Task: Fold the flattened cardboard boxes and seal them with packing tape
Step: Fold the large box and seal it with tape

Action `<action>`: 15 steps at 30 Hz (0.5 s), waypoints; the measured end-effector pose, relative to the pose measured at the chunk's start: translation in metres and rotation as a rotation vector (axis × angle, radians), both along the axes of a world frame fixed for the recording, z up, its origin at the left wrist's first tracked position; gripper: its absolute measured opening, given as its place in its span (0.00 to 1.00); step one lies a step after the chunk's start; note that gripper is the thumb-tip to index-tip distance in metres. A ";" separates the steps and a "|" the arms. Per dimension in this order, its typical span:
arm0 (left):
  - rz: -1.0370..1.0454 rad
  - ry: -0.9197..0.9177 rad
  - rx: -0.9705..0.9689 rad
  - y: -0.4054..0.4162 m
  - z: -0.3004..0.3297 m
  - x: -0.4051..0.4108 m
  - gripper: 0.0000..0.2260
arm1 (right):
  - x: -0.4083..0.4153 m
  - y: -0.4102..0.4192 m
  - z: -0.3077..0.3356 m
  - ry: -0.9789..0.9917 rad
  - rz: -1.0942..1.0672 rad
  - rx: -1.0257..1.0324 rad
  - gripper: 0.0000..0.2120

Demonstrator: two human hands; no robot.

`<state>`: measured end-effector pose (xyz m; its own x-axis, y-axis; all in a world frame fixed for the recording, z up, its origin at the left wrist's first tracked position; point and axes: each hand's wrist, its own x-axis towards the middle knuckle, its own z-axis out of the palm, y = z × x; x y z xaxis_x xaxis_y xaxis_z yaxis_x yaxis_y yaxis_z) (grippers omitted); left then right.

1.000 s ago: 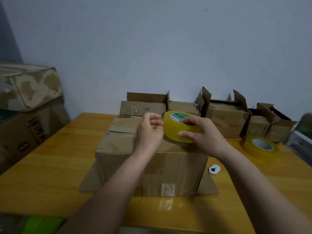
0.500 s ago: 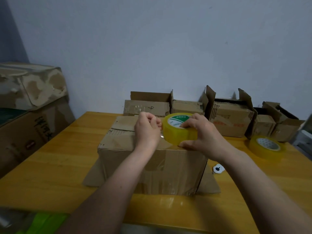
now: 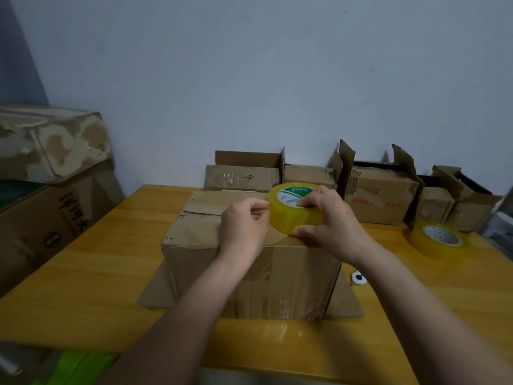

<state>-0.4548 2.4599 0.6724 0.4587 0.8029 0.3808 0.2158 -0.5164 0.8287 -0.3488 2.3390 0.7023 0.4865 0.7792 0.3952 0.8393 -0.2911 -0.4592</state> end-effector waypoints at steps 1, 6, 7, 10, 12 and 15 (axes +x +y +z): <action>0.004 -0.005 -0.010 0.001 0.001 0.000 0.04 | 0.000 0.000 0.000 0.004 -0.002 0.001 0.23; -0.001 0.050 0.040 0.001 0.005 0.006 0.05 | -0.001 -0.001 0.003 0.009 0.004 0.027 0.22; -0.010 0.062 0.043 0.001 0.006 0.007 0.04 | -0.002 -0.001 0.003 0.001 0.006 0.020 0.22; -0.018 0.039 -0.025 0.001 0.008 0.007 0.05 | -0.003 -0.001 0.001 -0.005 -0.001 0.008 0.22; -0.024 0.045 -0.070 0.003 0.006 0.005 0.10 | -0.004 0.000 0.001 0.005 -0.013 0.026 0.23; 0.009 0.102 -0.037 0.003 0.006 0.003 0.10 | -0.004 0.002 0.001 0.016 -0.026 0.031 0.23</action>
<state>-0.4514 2.4631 0.6784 0.4865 0.8196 0.3027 0.3043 -0.4837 0.8206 -0.3526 2.3411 0.7035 0.5127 0.7536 0.4114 0.8242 -0.2979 -0.4815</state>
